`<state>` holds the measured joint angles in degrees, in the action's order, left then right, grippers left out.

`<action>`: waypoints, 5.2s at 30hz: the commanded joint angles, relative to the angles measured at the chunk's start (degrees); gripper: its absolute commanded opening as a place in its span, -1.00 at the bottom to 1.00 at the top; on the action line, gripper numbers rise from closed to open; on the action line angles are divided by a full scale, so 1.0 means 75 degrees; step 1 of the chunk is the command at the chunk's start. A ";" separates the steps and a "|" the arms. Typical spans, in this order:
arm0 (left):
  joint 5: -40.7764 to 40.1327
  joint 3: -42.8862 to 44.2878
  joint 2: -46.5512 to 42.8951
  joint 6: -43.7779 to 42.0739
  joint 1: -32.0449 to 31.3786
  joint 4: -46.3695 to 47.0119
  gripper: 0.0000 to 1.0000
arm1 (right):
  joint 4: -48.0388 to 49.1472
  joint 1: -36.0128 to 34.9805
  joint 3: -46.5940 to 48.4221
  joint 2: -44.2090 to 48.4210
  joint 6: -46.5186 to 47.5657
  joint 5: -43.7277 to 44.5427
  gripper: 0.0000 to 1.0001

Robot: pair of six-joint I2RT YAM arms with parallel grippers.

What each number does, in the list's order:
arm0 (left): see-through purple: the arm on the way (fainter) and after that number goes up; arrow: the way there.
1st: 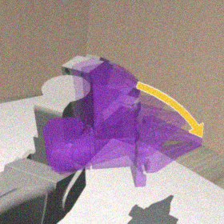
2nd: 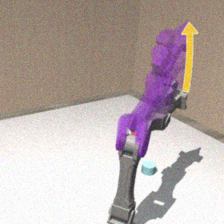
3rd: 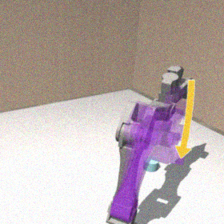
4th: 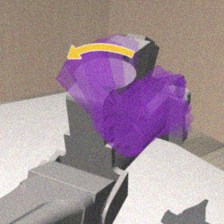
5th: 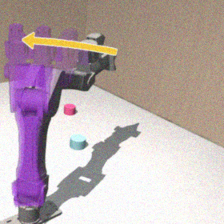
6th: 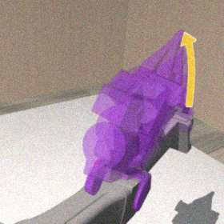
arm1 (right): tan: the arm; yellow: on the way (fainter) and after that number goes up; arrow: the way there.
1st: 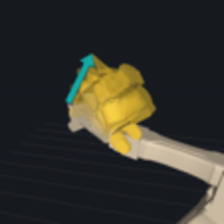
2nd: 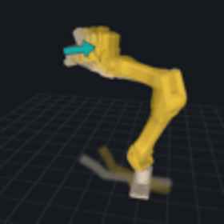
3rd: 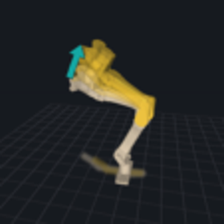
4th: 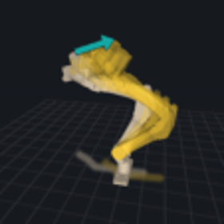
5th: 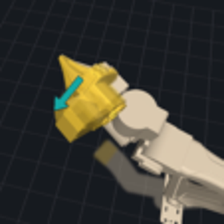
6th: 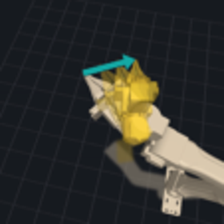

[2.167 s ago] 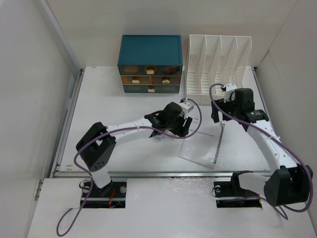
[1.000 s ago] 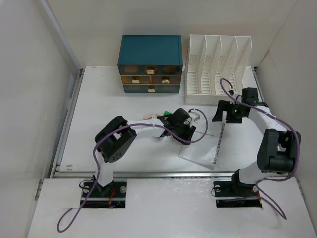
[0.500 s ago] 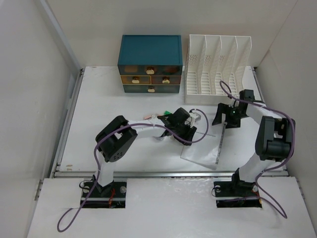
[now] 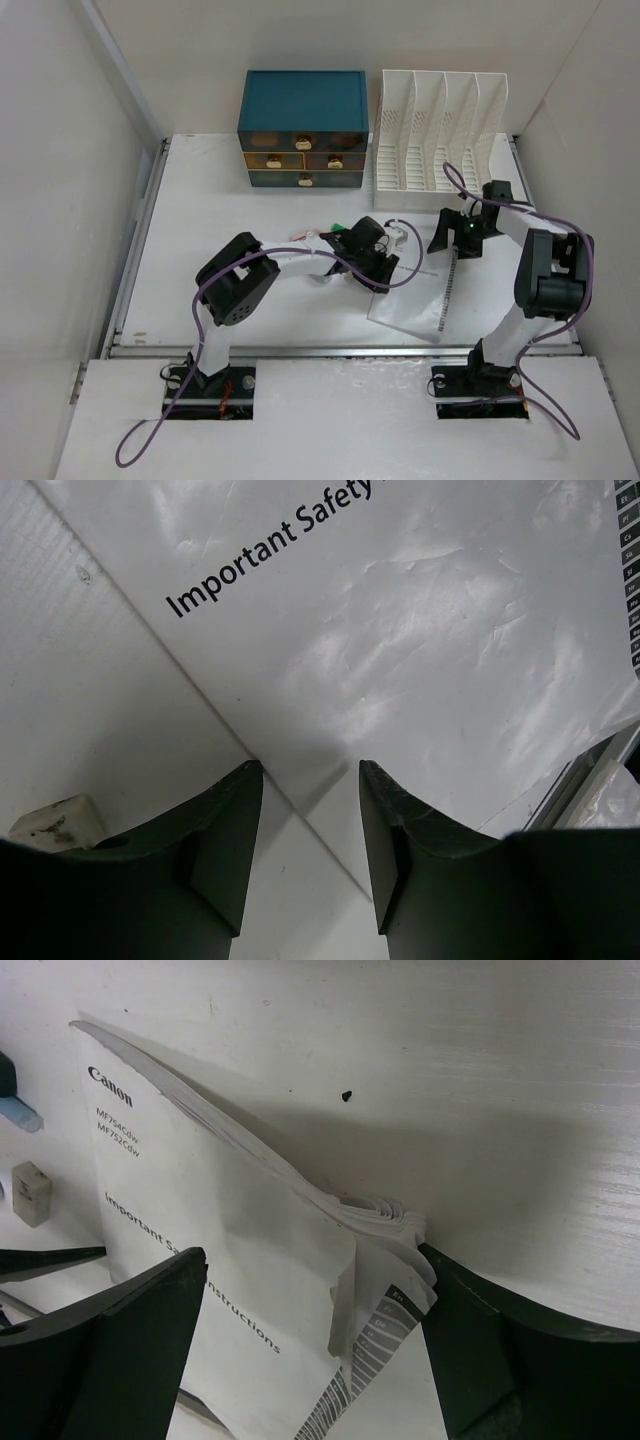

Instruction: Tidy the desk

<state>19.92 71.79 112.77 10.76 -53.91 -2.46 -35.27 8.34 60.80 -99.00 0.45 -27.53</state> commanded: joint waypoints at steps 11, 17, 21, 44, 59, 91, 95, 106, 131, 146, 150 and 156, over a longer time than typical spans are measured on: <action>0.0273 0.0307 0.0151 0.0006 -0.0031 -0.0035 -0.22 | -0.0126 0.0060 0.0179 -0.0335 0.0221 -0.0595 0.27; 0.0344 0.0459 0.0222 0.0076 -0.0031 -0.0105 -0.22 | -0.0196 0.0060 0.0179 -0.0253 0.0374 -0.1004 -0.04; 0.0344 0.0459 0.0222 0.0076 -0.0031 -0.0106 -0.22 | -0.0441 0.0060 0.0249 -0.0253 0.0689 -0.1378 -0.41; -0.0009 -0.0243 -0.2086 -0.0064 0.0578 0.0397 0.56 | -0.1263 0.0060 0.2311 0.2815 0.1979 -0.2330 -1.00; 0.0391 -0.0466 -0.3281 -0.0134 0.0813 0.0691 0.62 | -0.0586 0.0060 0.4362 0.3884 0.1570 -0.0962 -1.00; -0.0301 -0.1451 -0.4911 -0.0357 0.1165 0.0152 0.62 | 0.3482 -0.1064 0.5815 0.0674 0.0268 0.4243 -1.00; -0.0301 -0.1451 -0.4911 -0.0357 0.1165 0.0152 0.62 | 0.3483 -0.1241 0.5921 0.0381 0.0421 0.4620 -1.00; -0.0371 -0.1521 -0.4911 -0.0427 0.1165 0.0152 0.62 | 0.3483 -0.1241 0.5640 0.1352 0.0771 0.5040 -1.00; -0.0512 -0.1662 -0.5052 -0.0427 0.1165 0.0222 0.69 | 0.3776 -0.1240 0.7269 -0.1646 0.0632 0.4866 -1.00; -0.0582 -0.1662 -0.4759 -0.0427 0.1165 0.0222 0.69 | 0.4562 -0.1639 0.6648 -0.1823 0.0772 0.5334 -0.98; -0.0582 -0.1662 -0.4759 -0.0427 0.1165 0.0222 0.69 | 0.4562 -0.1639 0.6227 -0.1730 0.0925 0.5335 -0.57; -0.0582 -0.1662 -0.4759 -0.0427 0.1165 0.0222 0.69 | 0.4562 -0.1569 0.5863 -0.1426 0.0925 0.5335 0.31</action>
<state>15.77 59.68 77.49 8.34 -45.25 -2.44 -5.89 -3.44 105.43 -113.91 7.33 12.08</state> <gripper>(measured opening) 0.841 0.631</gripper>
